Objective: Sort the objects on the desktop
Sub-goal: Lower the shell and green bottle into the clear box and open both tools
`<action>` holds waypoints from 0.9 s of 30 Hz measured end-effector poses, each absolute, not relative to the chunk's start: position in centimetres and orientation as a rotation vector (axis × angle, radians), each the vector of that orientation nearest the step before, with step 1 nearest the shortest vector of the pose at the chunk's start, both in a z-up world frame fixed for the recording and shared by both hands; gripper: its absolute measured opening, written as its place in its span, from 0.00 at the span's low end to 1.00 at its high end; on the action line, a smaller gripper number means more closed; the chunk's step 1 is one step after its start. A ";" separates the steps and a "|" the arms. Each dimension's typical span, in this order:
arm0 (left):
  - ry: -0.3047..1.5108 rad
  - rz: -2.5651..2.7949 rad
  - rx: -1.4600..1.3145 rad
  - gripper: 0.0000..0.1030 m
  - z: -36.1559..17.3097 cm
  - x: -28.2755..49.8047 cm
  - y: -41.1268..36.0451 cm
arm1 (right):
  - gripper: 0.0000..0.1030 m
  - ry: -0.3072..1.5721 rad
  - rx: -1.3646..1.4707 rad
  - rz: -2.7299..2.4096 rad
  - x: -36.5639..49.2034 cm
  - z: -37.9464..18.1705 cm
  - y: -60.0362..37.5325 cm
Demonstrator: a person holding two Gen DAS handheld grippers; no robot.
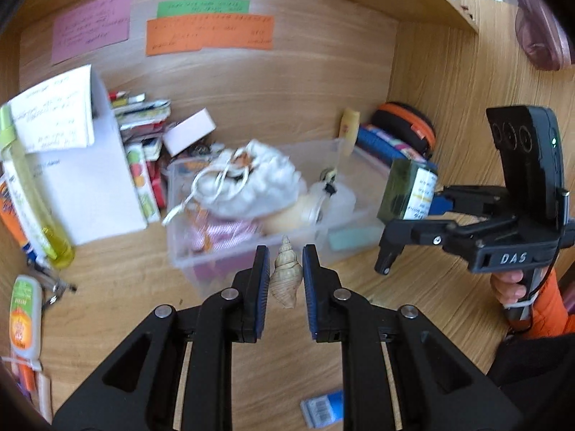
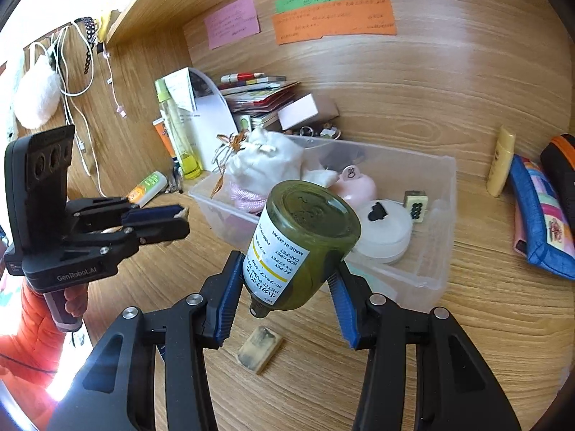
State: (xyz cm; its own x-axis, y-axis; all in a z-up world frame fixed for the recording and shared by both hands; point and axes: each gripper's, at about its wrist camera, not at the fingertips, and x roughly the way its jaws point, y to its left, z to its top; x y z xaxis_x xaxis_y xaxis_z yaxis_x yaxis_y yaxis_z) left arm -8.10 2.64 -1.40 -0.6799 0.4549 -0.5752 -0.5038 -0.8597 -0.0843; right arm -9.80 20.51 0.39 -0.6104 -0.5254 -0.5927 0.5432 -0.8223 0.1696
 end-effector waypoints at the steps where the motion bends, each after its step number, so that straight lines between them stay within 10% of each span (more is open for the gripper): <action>1: 0.103 2.474 -0.811 0.17 -1.1 -8.4 2.8 | 0.42 0.038 0.866 -2.397 -9.9 0.5 20.7; 27: 0.127 2.345 -0.828 0.17 -0.2 -16.6 9.4 | 0.42 0.132 0.953 -2.593 -17.5 2.0 23.1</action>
State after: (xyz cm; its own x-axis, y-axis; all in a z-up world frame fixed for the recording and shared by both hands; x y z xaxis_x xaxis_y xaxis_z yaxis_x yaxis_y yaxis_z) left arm -16.57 9.42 -0.25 -0.5966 0.5408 -0.5930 -0.6016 -0.7904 -0.1156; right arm -17.47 23.13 2.02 -0.7011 -0.3126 -0.6409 0.3759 -0.9258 0.0403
